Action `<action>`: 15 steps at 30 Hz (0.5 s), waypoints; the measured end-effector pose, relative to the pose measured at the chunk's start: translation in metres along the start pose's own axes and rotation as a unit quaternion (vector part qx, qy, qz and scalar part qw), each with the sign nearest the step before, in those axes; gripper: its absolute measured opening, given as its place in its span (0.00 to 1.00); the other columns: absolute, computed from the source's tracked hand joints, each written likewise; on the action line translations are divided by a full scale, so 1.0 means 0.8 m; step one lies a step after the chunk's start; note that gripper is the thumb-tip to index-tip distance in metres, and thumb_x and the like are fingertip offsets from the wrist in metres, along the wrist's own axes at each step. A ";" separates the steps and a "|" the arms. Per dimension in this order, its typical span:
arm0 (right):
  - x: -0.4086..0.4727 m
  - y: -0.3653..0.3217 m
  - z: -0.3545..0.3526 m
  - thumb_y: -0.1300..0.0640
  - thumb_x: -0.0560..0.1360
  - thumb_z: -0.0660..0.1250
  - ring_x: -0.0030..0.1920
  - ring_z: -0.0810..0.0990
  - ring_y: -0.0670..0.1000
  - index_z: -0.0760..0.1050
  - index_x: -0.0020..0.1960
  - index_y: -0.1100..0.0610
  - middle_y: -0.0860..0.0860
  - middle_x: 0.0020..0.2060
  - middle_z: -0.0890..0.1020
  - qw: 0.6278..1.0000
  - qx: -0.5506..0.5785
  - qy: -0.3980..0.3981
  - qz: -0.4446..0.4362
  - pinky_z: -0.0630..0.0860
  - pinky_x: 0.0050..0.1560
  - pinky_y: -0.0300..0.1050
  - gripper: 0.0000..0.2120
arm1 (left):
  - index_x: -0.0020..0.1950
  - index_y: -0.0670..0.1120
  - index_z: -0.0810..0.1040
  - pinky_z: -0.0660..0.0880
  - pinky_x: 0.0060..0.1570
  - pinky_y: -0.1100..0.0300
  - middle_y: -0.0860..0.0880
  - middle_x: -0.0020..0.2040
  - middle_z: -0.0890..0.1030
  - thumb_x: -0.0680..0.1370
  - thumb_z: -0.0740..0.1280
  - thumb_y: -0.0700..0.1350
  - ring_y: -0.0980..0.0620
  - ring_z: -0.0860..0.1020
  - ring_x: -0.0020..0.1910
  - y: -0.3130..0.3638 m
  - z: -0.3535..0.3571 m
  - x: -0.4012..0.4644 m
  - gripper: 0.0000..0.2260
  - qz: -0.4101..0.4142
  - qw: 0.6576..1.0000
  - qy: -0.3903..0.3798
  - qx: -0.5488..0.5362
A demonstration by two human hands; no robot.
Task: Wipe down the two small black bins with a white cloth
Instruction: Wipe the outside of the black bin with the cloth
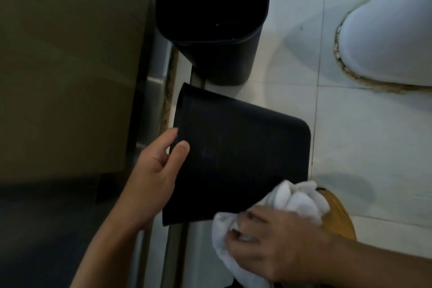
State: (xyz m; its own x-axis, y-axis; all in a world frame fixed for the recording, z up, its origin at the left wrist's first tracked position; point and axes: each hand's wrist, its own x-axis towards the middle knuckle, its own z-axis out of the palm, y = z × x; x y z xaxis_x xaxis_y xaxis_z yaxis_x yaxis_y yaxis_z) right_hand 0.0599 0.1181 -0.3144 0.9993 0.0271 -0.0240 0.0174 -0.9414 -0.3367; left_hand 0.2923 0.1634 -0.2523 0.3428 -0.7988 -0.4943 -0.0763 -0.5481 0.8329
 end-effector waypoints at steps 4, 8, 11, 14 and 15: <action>0.003 -0.007 0.002 0.53 0.84 0.56 0.43 0.82 0.48 0.80 0.57 0.45 0.48 0.48 0.84 0.974 -0.026 0.153 0.167 0.77 0.42 0.36 0.14 | 0.58 0.51 0.77 0.81 0.46 0.46 0.46 0.51 0.82 0.81 0.57 0.47 0.46 0.82 0.49 0.002 0.002 0.000 0.11 -0.003 1.000 -0.002 0.004; 0.051 0.050 -0.057 0.57 0.79 0.66 0.51 0.71 0.56 0.80 0.64 0.53 0.55 0.57 0.73 0.948 0.054 0.302 0.088 0.71 0.51 0.49 0.15 | 0.62 0.52 0.75 0.78 0.50 0.60 0.53 0.53 0.82 0.81 0.57 0.46 0.55 0.81 0.53 0.001 0.011 -0.005 0.12 0.021 0.999 0.018 0.028; 0.079 0.082 -0.075 0.55 0.75 0.73 0.50 0.73 0.59 0.82 0.63 0.55 0.59 0.52 0.79 0.925 0.094 0.330 0.162 0.74 0.48 0.52 0.17 | 0.59 0.52 0.77 0.76 0.50 0.61 0.53 0.52 0.83 0.82 0.58 0.39 0.55 0.81 0.53 0.002 0.016 -0.008 0.12 -0.006 0.999 0.048 -0.011; 0.062 0.093 -0.083 0.55 0.75 0.74 0.49 0.74 0.61 0.82 0.62 0.55 0.60 0.50 0.78 0.905 0.098 0.359 0.205 0.71 0.49 0.50 0.16 | 0.50 0.48 0.82 0.74 0.47 0.54 0.49 0.46 0.85 0.80 0.62 0.46 0.49 0.83 0.49 0.023 0.015 0.007 0.09 -0.101 0.989 0.061 -0.094; 0.050 0.095 -0.085 0.56 0.74 0.74 0.49 0.75 0.61 0.81 0.62 0.55 0.60 0.50 0.78 0.900 0.099 0.361 0.222 0.71 0.49 0.49 0.16 | 0.49 0.51 0.83 0.74 0.46 0.54 0.50 0.46 0.85 0.79 0.61 0.56 0.51 0.83 0.48 0.031 0.013 0.014 0.14 -0.128 0.986 0.052 -0.092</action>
State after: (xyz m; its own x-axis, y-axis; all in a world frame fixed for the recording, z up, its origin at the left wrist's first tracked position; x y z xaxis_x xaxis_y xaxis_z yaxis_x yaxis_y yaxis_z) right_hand 0.1031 0.0248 -0.2771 0.6683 -0.6296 0.3961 -0.3230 -0.7253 -0.6079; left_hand 0.2843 0.1387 -0.2400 0.4241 -0.6056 -0.6733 0.1925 -0.6662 0.7205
